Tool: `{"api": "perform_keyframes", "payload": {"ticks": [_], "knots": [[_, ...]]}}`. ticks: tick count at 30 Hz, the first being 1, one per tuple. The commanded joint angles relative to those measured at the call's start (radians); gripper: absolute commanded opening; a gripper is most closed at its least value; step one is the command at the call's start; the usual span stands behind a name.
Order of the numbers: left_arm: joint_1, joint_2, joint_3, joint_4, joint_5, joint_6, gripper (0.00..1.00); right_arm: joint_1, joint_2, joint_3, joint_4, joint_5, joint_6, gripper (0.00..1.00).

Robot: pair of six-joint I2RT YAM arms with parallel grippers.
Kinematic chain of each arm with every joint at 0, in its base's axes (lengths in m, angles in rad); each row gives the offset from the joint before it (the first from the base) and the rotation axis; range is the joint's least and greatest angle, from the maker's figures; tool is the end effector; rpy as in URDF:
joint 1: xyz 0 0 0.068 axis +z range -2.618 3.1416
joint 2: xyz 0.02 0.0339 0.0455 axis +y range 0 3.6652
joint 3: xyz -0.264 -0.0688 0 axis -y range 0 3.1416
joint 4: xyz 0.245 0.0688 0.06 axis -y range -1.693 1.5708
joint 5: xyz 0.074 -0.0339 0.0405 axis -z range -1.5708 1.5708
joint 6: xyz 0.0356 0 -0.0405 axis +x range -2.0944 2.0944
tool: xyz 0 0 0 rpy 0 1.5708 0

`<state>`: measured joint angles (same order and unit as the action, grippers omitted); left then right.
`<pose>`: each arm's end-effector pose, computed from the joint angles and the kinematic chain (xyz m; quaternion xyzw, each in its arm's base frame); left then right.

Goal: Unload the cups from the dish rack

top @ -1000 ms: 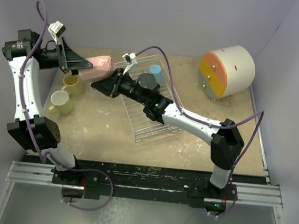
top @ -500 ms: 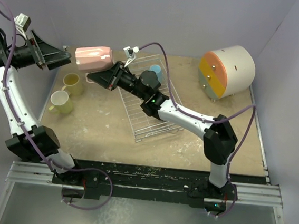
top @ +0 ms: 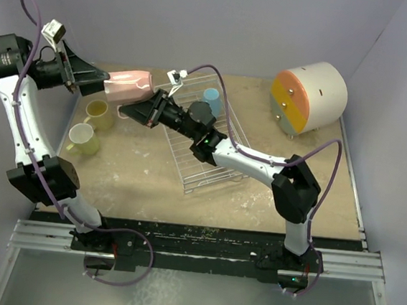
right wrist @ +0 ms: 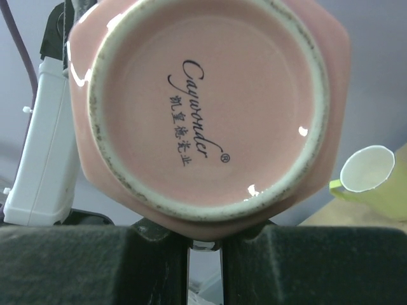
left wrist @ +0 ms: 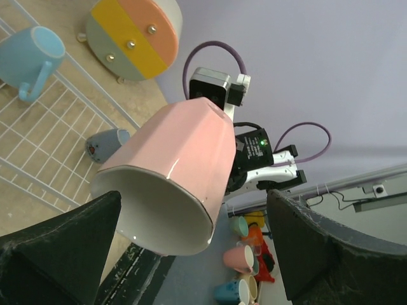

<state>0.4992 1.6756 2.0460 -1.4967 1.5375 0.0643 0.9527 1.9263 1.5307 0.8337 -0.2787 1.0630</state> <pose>0.2687 0.1060 0.4528 -0.0016 0.7177 -0.6073 0.3407 0.2581 0.3798 0.3679 -0.0877 0.5370 0.7465 0.3830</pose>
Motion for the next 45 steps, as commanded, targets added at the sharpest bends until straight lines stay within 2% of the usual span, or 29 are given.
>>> {"api": "perform_keyframes", "payload": {"ticks": [1, 8, 11, 14, 18, 21, 23, 24, 28, 30, 31, 32, 36, 38, 40, 41, 43, 44, 45], "knots": [[-0.036, -0.048, 0.073, -0.029, 0.266, 0.017, 0.99, -0.001, -0.013, 0.045, 0.228, 0.023, 0.035, 0.0], [-0.041, -0.03, 0.17, -0.031, 0.265, -0.017, 0.98, 0.001, 0.038, 0.047, 0.297, 0.007, 0.049, 0.0], [-0.059, 0.003, 0.215, -0.03, 0.265, -0.028, 0.87, 0.0, 0.072, 0.071, 0.303, 0.0, 0.033, 0.0], [-0.093, 0.015, 0.204, -0.031, 0.265, -0.022, 0.71, 0.0, 0.139, 0.145, 0.333, 0.006, 0.018, 0.0], [-0.111, 0.017, 0.213, -0.029, 0.265, -0.029, 0.67, 0.001, 0.281, 0.344, 0.332, -0.039, 0.02, 0.0], [-0.111, 0.014, 0.238, -0.013, 0.265, -0.046, 0.66, 0.002, 0.312, 0.382, 0.348, -0.052, 0.008, 0.0], [-0.111, 0.012, 0.238, -0.005, 0.264, -0.048, 0.61, 0.004, 0.301, 0.36, 0.35, -0.054, -0.003, 0.0], [-0.111, 0.011, 0.233, -0.003, 0.265, -0.045, 0.55, 0.005, 0.289, 0.337, 0.362, -0.051, -0.009, 0.0], [-0.111, 0.013, 0.193, -0.023, 0.263, -0.011, 0.16, 0.014, 0.248, 0.29, 0.346, -0.058, -0.046, 0.0], [-0.113, 0.012, 0.182, -0.035, 0.263, 0.005, 0.02, 0.022, 0.242, 0.303, 0.305, -0.076, -0.061, 0.0], [-0.113, 0.01, 0.182, -0.036, 0.263, 0.01, 0.0, 0.024, 0.241, 0.312, 0.284, -0.086, -0.064, 0.02], [-0.113, 0.008, 0.183, -0.036, 0.263, 0.013, 0.0, 0.024, 0.237, 0.314, 0.268, -0.09, -0.061, 0.1], [-0.11, 0.002, 0.226, -0.028, 0.256, 0.096, 0.0, 0.021, 0.18, 0.227, 0.221, -0.107, -0.062, 0.6], [-0.097, -0.019, 0.222, 0.037, 0.195, 0.103, 0.0, 0.018, 0.112, 0.128, 0.195, -0.089, -0.088, 0.77], [-0.096, -0.07, 0.153, 0.166, 0.068, 0.058, 0.0, 0.012, 0.021, 0.01, 0.17, -0.062, -0.123, 0.83], [-0.097, -0.117, 0.073, 0.3, -0.004, -0.021, 0.0, 0.006, -0.026, -0.052, 0.149, -0.048, -0.139, 0.85], [-0.099, -0.255, -0.186, 0.742, -0.113, -0.281, 0.0, -0.004, -0.127, -0.156, 0.091, -0.021, -0.177, 0.87], [-0.097, -0.295, -0.262, 0.853, -0.154, -0.303, 0.0, -0.009, -0.182, -0.206, 0.056, -0.004, -0.197, 0.87], [-0.103, -0.304, -0.268, 0.82, -0.223, -0.232, 0.0, -0.012, -0.234, -0.249, 0.022, 0.012, -0.217, 0.87]]}}
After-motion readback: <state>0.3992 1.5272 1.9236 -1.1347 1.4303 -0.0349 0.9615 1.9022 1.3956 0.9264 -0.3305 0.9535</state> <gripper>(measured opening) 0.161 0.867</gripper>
